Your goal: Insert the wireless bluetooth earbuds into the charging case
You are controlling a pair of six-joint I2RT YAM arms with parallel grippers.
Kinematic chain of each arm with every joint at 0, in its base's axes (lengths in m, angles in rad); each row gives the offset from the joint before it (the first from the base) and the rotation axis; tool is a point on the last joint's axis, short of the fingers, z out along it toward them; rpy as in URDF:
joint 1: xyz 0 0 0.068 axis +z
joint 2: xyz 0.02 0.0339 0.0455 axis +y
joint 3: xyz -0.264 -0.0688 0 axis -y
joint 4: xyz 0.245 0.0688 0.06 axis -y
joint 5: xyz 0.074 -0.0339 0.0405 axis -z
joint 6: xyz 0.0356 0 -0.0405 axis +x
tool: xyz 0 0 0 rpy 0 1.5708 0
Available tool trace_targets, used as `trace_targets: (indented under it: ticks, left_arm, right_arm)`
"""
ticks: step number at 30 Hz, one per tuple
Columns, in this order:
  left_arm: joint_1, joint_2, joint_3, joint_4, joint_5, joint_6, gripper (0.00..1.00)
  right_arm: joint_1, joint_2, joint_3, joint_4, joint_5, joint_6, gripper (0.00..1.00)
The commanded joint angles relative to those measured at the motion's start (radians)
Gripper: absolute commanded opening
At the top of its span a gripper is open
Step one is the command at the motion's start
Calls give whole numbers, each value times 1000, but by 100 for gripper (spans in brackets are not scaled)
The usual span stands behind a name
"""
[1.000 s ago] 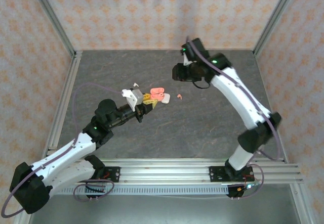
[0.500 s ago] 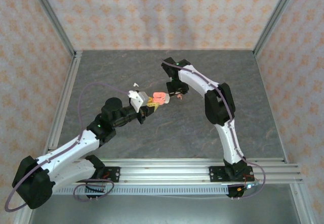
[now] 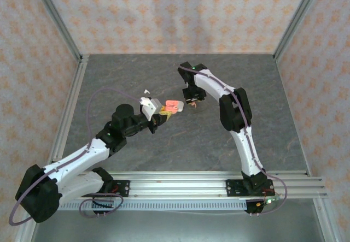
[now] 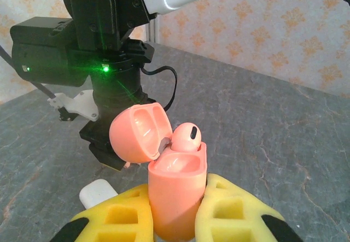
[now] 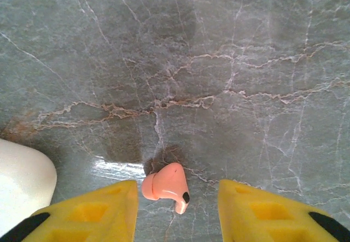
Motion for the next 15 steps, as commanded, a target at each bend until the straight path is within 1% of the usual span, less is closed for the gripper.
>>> trace_targets:
  ticks: [1,7,11,15]
  left_arm:
    - [7,5,2,28,26,8,0]
    - [8,0,2,21,28,7,0]
    - [7,-3,3,16,30,7,0]
    - [7,-3,5,17,33,5,0]
  right_arm:
    - [-6,-11,-46,18,-5,-16,40]
    - [-45,-36,-120,84,-86,-7,35]
    - [-66,-68,-173,121,-153,-3,29]
    - [-67,-120,-240,156,-188,11,24]
